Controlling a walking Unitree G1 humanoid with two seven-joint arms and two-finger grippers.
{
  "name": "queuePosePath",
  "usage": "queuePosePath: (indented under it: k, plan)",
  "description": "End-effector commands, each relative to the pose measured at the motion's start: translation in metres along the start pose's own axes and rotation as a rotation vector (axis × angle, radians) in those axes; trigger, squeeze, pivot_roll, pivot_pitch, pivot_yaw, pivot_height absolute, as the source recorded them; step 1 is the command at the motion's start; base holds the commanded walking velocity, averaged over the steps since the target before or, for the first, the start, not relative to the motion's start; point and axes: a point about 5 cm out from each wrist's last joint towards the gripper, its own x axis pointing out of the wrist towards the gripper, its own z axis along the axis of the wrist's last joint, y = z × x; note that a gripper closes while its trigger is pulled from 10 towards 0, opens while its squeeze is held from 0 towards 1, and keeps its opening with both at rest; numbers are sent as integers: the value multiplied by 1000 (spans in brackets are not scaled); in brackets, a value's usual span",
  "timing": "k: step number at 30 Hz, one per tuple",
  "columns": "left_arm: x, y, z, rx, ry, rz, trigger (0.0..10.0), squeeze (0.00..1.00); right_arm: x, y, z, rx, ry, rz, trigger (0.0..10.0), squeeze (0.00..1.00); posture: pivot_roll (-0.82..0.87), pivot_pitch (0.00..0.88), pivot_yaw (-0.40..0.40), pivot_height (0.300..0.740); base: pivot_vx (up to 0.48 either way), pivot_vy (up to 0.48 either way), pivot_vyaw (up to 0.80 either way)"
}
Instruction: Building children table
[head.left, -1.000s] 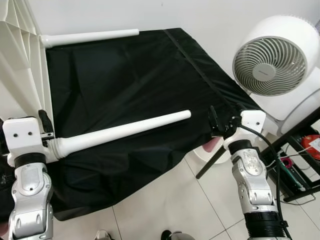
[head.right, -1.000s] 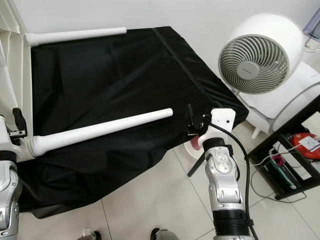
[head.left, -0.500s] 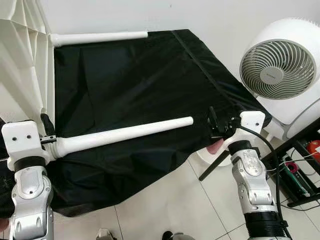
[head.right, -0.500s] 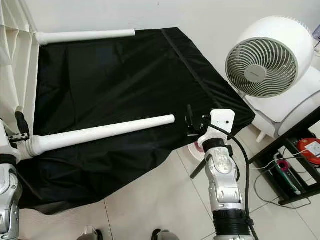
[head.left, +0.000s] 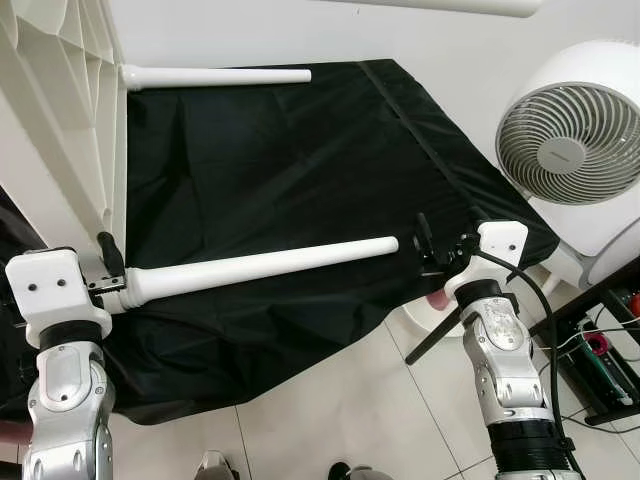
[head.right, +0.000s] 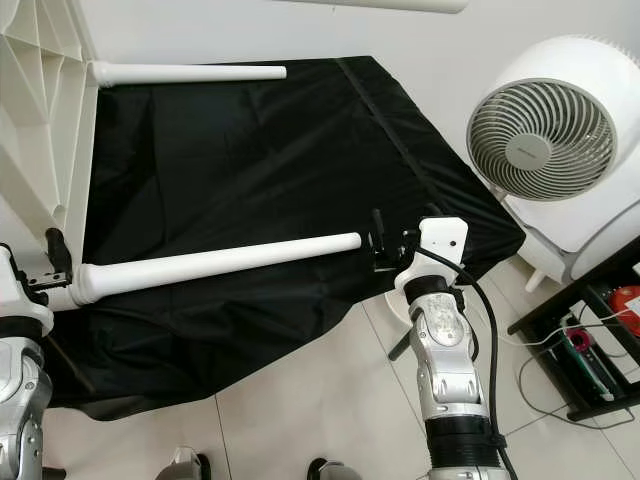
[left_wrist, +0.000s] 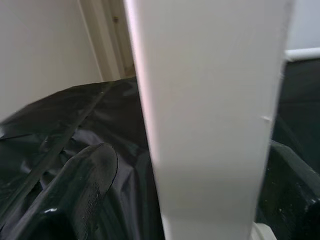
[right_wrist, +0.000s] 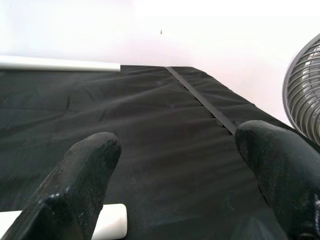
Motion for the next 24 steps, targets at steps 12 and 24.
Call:
queuePosePath:
  k: [12,24]
  plan:
    - [-10,-13,14,-60,-64,-270,10000,0,0,1,-5,29,5,-5,10000,0,81,148,-71,740,0,0,0]
    - [-23,-18,23,-46,-116,-474,10000,0,-2,-1,-6,15,0,-5,10000,0,90,142,-69,740,0,0,0]
